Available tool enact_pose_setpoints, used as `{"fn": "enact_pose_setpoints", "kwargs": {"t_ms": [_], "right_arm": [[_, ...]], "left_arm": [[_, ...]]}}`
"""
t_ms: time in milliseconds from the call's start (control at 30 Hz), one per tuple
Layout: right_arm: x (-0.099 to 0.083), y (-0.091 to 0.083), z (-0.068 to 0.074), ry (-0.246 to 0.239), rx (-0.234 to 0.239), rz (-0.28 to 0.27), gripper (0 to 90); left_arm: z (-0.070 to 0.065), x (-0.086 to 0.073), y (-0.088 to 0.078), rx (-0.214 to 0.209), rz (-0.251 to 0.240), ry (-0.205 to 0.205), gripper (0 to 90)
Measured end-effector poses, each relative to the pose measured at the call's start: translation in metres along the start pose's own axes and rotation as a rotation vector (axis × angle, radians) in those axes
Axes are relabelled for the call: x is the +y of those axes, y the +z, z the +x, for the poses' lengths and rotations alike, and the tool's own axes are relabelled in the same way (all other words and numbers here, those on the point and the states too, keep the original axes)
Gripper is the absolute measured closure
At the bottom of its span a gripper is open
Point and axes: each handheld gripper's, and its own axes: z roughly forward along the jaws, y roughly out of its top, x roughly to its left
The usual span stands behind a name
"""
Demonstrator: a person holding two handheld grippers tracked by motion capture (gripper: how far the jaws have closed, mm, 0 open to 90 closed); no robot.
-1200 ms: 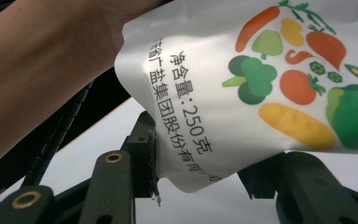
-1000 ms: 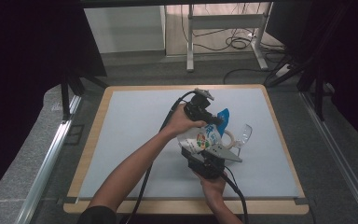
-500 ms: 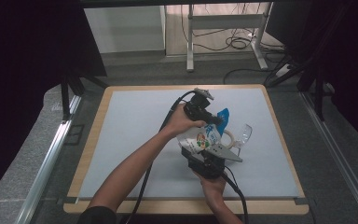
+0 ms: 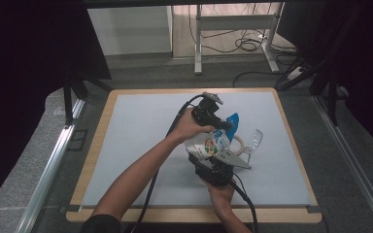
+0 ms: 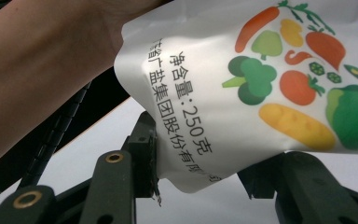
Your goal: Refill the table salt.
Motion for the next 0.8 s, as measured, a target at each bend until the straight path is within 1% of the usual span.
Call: {"fn": "enact_pose_setpoints", "kwargs": {"t_ms": [100, 133, 333, 400, 533, 800], "right_arm": [[0.000, 0.001, 0.001, -0.001, -0.010, -0.002, 55.7], [0.000, 0.002, 0.002, 0.003, -0.018, -0.006, 55.7], [0.001, 0.004, 0.005, 0.017, -0.039, -0.034, 55.9], [0.001, 0.004, 0.005, 0.018, -0.039, -0.036, 55.9], [0.001, 0.002, 0.005, 0.035, -0.042, -0.037, 55.8], [0.002, 0.001, 0.004, 0.044, -0.038, -0.047, 55.9]], "left_arm": [[0.001, 0.000, 0.000, -0.008, 0.004, 0.001, 89.7], [0.002, 0.002, 0.000, -0.007, 0.017, 0.011, 89.6], [0.000, 0.008, 0.000, -0.006, 0.032, 0.029, 89.7], [-0.001, 0.008, 0.000, -0.005, 0.034, 0.032, 89.7], [-0.002, 0.009, 0.002, -0.005, 0.039, 0.029, 89.7], [-0.004, 0.012, 0.003, -0.001, 0.049, 0.033, 89.7]]}}
